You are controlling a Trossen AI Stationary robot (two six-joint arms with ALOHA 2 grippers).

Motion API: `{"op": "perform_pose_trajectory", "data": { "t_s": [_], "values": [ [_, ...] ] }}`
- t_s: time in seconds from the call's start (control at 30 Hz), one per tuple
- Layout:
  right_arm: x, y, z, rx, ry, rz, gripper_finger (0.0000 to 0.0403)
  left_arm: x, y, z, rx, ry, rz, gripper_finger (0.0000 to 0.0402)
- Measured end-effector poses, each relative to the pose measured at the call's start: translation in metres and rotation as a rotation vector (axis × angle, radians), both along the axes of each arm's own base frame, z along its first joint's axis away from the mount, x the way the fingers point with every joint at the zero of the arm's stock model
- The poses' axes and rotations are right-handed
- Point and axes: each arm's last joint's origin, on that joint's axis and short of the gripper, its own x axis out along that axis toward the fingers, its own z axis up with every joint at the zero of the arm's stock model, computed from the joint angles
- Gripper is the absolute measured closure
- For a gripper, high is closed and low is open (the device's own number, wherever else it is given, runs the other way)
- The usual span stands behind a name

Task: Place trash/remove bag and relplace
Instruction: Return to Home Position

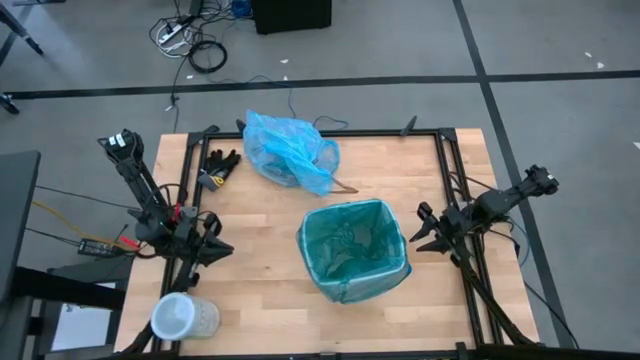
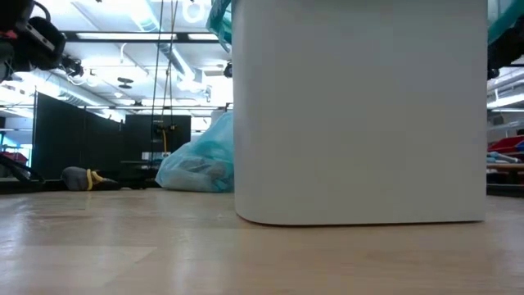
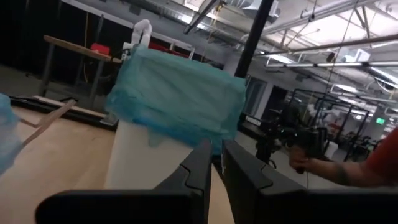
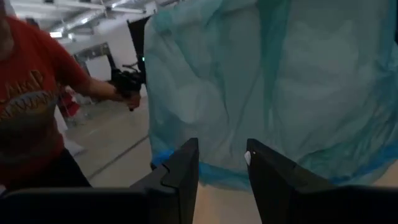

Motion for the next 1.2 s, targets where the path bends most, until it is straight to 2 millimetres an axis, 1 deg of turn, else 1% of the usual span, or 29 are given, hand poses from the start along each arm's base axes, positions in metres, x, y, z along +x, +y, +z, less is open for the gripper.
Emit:
{"op": "perform_pose_trajectory", "data": {
  "t_s": [0.1,0.17,0.33,0.47,0.63,0.83,0.93,1.13,1.2],
  "values": [
    [0.000,0.000,-0.002,-0.058,0.000,-0.010,0.0278,0.000,-0.001,-0.003,0.037,0.015,-0.008,0.0355],
    [0.001,0.000,-0.004,-0.067,0.019,-0.037,0.0278,0.001,-0.002,-0.004,0.049,0.023,-0.009,0.0355],
    [0.002,-0.003,-0.004,-0.035,0.037,-0.138,0.0277,0.001,-0.002,-0.004,0.046,0.023,-0.004,0.0355],
    [0.003,-0.004,-0.005,-0.029,0.043,-0.186,0.0279,0.001,-0.001,-0.004,0.043,0.023,-0.002,0.0355],
    [0.002,-0.004,-0.004,-0.007,0.049,-0.169,0.0279,0.000,0.000,0.001,-0.041,-0.004,-0.007,0.0355],
    [0.002,-0.004,-0.005,-0.019,0.046,-0.167,0.0278,-0.002,0.004,0.009,-0.133,-0.050,-0.008,0.0355],
    [0.002,-0.004,-0.005,-0.016,0.046,-0.163,0.0278,-0.002,0.003,0.009,-0.133,-0.061,-0.030,0.0355],
    [0.002,-0.004,-0.005,-0.017,0.046,-0.164,0.0278,-0.003,-0.001,0.009,-0.113,-0.087,-0.145,0.0355],
    [0.002,-0.004,-0.005,-0.017,0.046,-0.164,0.0278,-0.003,-0.001,0.009,-0.119,-0.094,-0.153,0.0355]
  ]
}}
